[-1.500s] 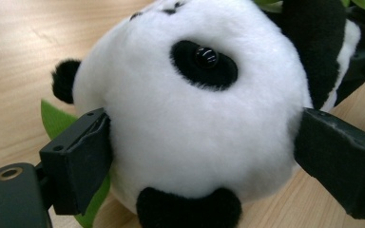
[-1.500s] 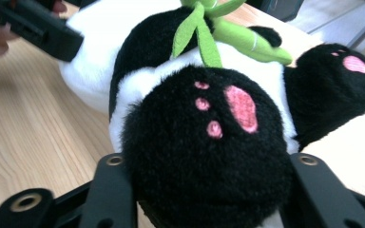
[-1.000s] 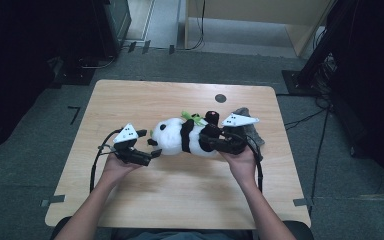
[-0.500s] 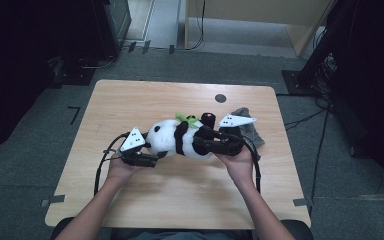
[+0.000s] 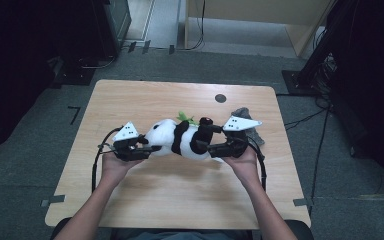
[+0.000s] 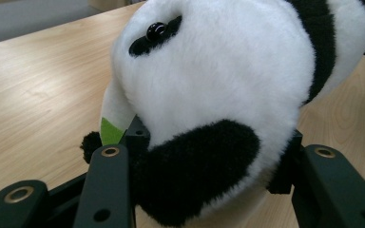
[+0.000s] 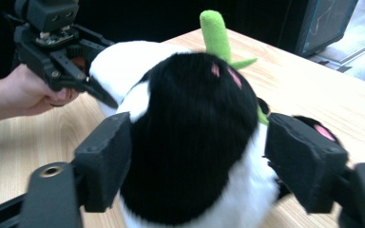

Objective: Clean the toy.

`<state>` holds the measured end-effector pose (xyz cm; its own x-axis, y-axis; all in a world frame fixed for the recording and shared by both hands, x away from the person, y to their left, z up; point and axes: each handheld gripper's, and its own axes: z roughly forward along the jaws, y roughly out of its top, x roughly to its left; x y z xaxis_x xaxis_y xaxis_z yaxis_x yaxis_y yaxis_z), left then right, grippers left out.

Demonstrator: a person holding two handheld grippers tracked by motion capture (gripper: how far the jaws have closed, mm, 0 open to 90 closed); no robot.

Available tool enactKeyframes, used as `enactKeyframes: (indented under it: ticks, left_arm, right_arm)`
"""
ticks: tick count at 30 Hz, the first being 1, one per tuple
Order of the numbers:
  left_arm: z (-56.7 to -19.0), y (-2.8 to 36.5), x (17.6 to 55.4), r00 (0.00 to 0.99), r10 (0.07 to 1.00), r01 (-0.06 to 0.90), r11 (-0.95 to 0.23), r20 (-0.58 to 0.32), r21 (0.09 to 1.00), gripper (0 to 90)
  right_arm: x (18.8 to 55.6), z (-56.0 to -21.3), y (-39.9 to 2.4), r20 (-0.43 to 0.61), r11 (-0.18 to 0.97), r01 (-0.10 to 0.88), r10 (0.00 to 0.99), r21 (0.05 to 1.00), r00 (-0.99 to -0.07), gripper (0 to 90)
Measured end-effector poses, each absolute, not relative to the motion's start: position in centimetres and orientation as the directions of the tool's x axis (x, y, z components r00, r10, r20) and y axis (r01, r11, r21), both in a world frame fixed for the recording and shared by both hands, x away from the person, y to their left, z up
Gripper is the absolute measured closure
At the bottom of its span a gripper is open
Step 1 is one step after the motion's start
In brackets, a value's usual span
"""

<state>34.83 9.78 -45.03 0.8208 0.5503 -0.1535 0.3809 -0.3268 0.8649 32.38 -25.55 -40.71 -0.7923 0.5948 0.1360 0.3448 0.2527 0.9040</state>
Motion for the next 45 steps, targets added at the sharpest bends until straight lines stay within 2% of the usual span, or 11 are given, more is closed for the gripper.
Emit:
enactKeyframes:
  ticks: [5, 8, 14, 18, 20, 22, 25, 28, 32, 37, 45]
  left_arm:
    - [-44.0, 11.3, 35.4, 0.792, 0.55, 0.456, -0.241, -0.267, 0.857, 49.9]
    - [-43.4, 11.0, 35.0, 0.805, 0.529, 0.452, -0.255, -0.268, 0.855, 49.7]
    - [-43.3, 10.3, 35.2, 0.787, 0.504, 0.531, -0.262, -0.355, 0.805, 48.7]
    - [-43.0, 9.3, 34.9, 0.782, 0.513, 0.539, -0.267, -0.356, 0.799, 47.8]
    - [-42.8, 8.7, 34.4, 0.786, 0.524, 0.523, -0.279, -0.329, 0.805, 47.4]
    - [-42.8, 8.8, 34.5, 0.775, 0.527, 0.54, -0.265, -0.349, 0.798, 46.1]
    - [-43.0, 8.7, 34.6, 0.769, 0.535, 0.543, -0.257, -0.35, 0.799, 38.9]
    - [-43.0, 8.6, 34.6, 0.779, 0.547, 0.508, -0.261, -0.308, 0.821, 24.3]
    - [-42.9, 9.2, 34.8, 0.791, 0.524, 0.478, -0.206, -0.316, 0.854, 14.2]
    - [-43.2, 10.5, 34.1, 0.806, 0.557, 0.376, -0.221, -0.2, 0.9, 14.5]
    - [-45.3, 10.1, 33.2, 0.829, 0.547, 0.306, -0.271, -0.116, 0.913, 15.4]
  right_arm:
    - [32.0, -41.4, -26.2, 0.105, 0.286, 0.321, 0.577, 0.903, -0.81, 16.9]
    - [31.9, -41.9, -25.5, 0.064, 0.307, 0.283, 0.567, 0.909, -0.821, 13.4]
    - [32.0, -42.7, -24.5, 0.101, 0.278, 0.276, 0.513, 0.92, -0.853, 6.2]
    - [31.7, -43.1, -22.8, -0.024, 0.386, 0.253, 0.586, 0.887, -0.81, 0.0]
    - [31.4, -43.3, -22.1, -0.105, 0.432, 0.242, 0.638, 0.869, -0.762, 6.6]
    - [31.2, -43.4, -22.3, -0.091, 0.402, 0.249, 0.66, 0.881, -0.745, 19.2]
    - [31.5, -43.2, -22.9, -0.028, 0.36, 0.281, 0.658, 0.89, -0.753, 31.7]
    - [31.5, -43.1, -22.9, -0.019, 0.361, 0.295, 0.66, 0.885, -0.751, 38.7]
    - [31.8, -42.4, -23.6, 0.048, 0.304, 0.333, 0.67, 0.893, -0.741, 40.6]
    - [32.1, -41.9, -24.8, 0.095, 0.267, 0.38, 0.698, 0.886, -0.71, 40.6]
    - [32.0, -41.1, -26.7, 0.236, 0.148, 0.452, 0.69, 0.88, -0.685, 37.8]
